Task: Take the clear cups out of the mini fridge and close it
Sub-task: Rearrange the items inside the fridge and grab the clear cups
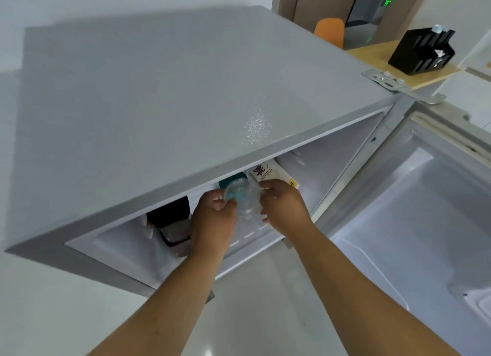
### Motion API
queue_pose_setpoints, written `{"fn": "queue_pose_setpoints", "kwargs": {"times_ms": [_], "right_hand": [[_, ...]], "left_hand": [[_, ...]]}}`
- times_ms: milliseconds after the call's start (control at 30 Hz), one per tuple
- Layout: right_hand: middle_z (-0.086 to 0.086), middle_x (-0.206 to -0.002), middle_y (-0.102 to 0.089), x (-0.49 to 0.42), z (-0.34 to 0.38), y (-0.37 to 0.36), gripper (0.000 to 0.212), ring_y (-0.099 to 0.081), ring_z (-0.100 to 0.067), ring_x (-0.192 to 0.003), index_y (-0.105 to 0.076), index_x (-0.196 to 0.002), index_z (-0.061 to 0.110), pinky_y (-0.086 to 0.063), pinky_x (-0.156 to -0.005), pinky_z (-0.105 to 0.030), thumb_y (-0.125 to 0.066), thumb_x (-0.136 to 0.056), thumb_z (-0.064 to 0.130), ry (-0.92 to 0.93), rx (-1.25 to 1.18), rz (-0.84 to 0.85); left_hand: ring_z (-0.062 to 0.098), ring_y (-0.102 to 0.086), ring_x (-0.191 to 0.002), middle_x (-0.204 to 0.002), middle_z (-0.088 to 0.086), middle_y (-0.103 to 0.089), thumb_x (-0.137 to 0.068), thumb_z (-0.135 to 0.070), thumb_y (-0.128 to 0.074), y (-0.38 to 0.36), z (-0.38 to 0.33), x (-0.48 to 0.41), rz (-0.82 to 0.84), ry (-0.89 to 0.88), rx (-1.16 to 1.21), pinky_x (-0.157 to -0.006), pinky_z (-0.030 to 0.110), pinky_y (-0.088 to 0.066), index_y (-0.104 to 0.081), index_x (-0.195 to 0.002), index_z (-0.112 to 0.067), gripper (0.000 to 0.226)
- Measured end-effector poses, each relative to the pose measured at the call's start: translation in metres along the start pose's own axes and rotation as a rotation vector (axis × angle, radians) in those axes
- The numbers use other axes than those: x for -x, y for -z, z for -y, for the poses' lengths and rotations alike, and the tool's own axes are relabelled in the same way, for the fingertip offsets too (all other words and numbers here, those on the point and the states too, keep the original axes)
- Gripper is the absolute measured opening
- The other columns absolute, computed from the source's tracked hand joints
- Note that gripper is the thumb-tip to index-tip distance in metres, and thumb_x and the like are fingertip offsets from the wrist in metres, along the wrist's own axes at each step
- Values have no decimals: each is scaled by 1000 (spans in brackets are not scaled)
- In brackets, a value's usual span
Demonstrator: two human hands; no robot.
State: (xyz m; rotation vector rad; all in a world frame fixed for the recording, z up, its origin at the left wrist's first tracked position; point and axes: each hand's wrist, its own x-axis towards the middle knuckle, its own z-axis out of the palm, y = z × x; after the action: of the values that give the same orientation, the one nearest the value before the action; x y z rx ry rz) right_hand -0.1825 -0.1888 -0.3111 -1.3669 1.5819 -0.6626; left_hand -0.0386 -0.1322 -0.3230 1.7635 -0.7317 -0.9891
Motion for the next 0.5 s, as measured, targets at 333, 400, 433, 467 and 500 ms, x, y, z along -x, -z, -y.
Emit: {"fn": "queue_pose_setpoints", "kwargs": {"times_ms": [333, 400, 433, 467, 500], "right_hand": [[-16, -128, -68, -5, -58, -17, 41, -69, -36, -114, -61, -137, 15, -59, -97, -49, -55, -96, 9, -220, 160, 110], [-16, -138, -64, -8, -64, -25, 46, -65, -34, -121, -54, -144, 13, -55, -103, -41, -53, -98, 10, -211, 114, 94], [-14, -143, -61, -8, -67, -28, 48, -61, -32, -127, -51, -148, 14, -51, -104, -36, -53, -99, 11, -196, 128, 89], [-11, -149, -58, -7, -70, -32, 51, -58, -29, -132, -47, -151, 15, -48, -105, -33, -54, -100, 13, -182, 154, 79], [-8, -153, -55, -5, -74, -36, 54, -55, -27, -135, -44, -154, 17, -46, -108, -33, -54, -101, 14, -171, 177, 67]], "left_hand": [[20, -77, -75, -96, 3, -76, -87, -20, -72, -22, 65, 3, 87, 320, 117, -79, 40, -65, -64, -117, -23, 31], [27, -74, -99, -118, 9, -72, -86, -22, -72, -24, 66, -2, 150, 342, 115, -98, 49, -58, -55, -137, -18, 54], [30, -70, -110, -129, 11, -67, -84, -27, -71, -23, 66, -3, 167, 351, 72, -103, 50, -54, -50, -143, -19, 64], [30, -66, -118, -138, 11, -63, -81, -33, -71, -20, 68, -2, 171, 346, 16, -106, 51, -52, -47, -146, -21, 71], [29, -64, -121, -142, 9, -60, -77, -39, -69, -18, 71, 0, 166, 332, -28, -107, 51, -51, -47, -147, -22, 75]]}}
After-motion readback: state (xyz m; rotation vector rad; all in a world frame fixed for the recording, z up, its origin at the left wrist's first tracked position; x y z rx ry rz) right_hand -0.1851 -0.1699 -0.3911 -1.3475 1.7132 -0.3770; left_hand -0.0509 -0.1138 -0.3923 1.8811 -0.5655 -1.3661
